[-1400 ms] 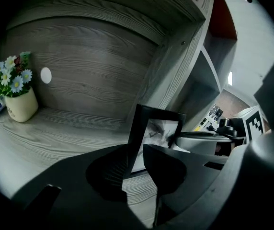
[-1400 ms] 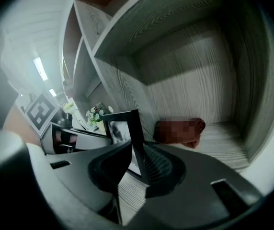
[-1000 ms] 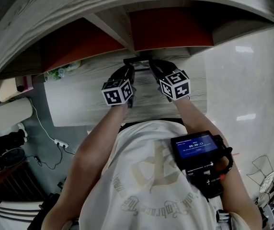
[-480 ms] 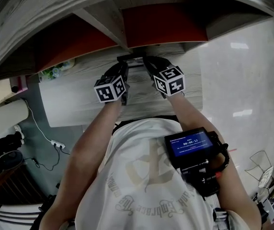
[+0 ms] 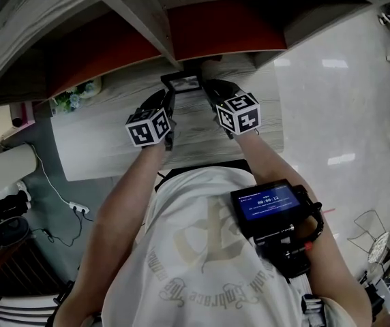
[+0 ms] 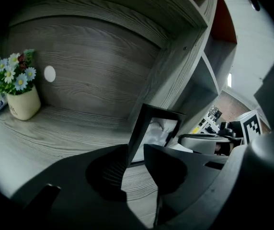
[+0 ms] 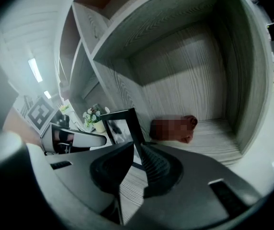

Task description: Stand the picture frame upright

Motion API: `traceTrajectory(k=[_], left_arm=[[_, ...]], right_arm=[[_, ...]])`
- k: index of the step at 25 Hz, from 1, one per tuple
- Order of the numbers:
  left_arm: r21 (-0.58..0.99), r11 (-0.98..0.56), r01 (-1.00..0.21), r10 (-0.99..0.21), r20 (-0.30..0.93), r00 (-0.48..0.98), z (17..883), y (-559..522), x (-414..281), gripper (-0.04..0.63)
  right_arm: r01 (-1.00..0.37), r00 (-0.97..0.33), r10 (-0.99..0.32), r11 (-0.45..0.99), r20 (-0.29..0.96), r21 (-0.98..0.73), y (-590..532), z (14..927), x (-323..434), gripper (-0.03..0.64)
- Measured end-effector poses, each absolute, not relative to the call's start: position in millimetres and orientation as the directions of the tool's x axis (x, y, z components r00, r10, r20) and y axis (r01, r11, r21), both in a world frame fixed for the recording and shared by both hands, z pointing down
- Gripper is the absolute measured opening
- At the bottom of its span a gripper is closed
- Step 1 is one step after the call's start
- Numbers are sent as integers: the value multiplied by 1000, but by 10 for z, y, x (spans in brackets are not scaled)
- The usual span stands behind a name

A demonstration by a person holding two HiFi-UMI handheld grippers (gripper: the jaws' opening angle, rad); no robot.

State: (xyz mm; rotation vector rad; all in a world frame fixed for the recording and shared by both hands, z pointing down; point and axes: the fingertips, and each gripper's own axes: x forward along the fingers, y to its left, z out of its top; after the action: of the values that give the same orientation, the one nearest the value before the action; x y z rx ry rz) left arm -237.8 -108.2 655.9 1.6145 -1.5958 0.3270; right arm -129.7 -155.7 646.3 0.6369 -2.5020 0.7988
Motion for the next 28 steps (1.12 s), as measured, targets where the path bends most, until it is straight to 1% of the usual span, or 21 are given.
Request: traceTrajectory(k=[2,3,4,5,6,8,13,28], left_arm=[[364,143,-920,-715,681,158,6441,-972,-2408,101],[365,142,-920,-719,677,158,6377,-913,-2422,94],[367,140,-920,-724,672,158,6328,-861,-2430,94],[368,137,-920,-728,667,158,6295,-816,-2434,83],[369,134,-920,-732,663,159,6273,-775,-2433,60],[372,122,-920,-742,650,164,6234,-711,-2423,60],[381,89,-920,-777,604,175,6074,-592,-2384,11],[383,-3,-924,-832,511,214,5663,-73,-2253,11]], right_arm=[[-548,-797,-303,726,522,-415,-1482,6340,-1283,47],[-551,-796,-310,727,520,-411,-1440,6273,-1279,26],[-553,-796,-316,727,517,-407,-1403,6219,-1275,26],[-554,-796,-321,728,514,-404,-1372,6182,-1271,24],[-555,-796,-325,728,511,-402,-1344,6156,-1266,6],[-555,-798,-333,731,502,-398,-1294,6106,-1261,6],[-549,-814,-355,729,460,-409,-1199,5933,-1225,6],[-475,-864,-338,791,373,-385,-664,5437,-1143,3]])
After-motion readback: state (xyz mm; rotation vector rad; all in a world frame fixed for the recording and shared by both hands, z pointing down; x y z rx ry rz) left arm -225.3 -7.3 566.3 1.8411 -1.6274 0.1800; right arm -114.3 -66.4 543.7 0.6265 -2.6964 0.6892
